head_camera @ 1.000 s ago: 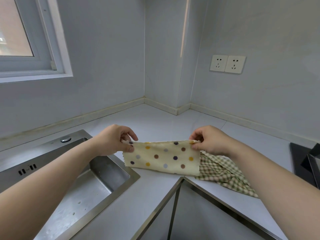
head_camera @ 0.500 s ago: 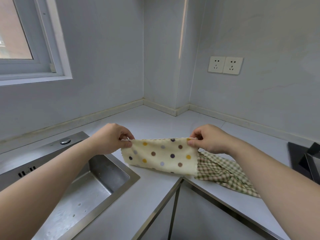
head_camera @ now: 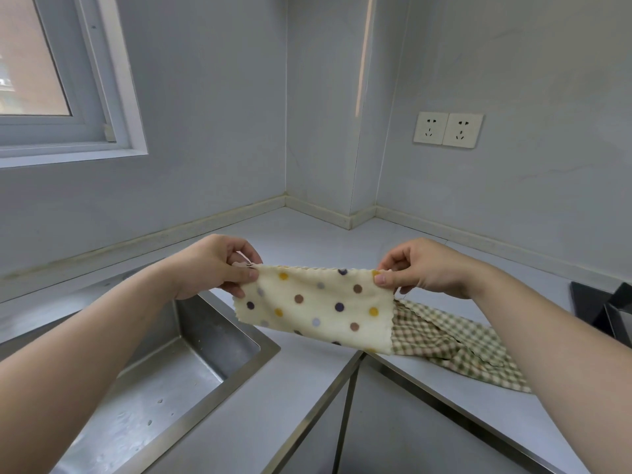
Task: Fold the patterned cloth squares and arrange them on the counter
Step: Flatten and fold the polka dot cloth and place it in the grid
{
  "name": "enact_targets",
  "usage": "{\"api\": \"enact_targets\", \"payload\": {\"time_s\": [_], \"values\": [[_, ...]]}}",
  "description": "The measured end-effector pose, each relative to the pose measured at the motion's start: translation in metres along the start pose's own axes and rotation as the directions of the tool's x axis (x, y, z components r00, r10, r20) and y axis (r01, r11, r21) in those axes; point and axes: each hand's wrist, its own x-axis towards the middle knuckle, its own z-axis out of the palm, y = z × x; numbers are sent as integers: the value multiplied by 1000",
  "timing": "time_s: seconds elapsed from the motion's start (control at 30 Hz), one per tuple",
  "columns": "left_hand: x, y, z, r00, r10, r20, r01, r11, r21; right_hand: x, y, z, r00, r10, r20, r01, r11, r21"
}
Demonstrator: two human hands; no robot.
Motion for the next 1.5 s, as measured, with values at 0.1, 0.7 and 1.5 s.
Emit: {"api": "enact_targets", "payload": {"time_s": [0.1, 0.7, 1.5], "values": [[-1, -3, -2, 1000, -8, 17, 8, 1000, 22, -2, 0, 0, 998, 27, 57, -25, 999, -43], [6, -4, 9, 996, -86, -10, 86, 991, 103, 7, 1, 9, 998, 69, -1, -68, 987, -144], [6, -86, 52, 964, 260, -51, -137, 654, 744, 14, 59, 108, 973, -218, -82, 53, 551, -833]]}}
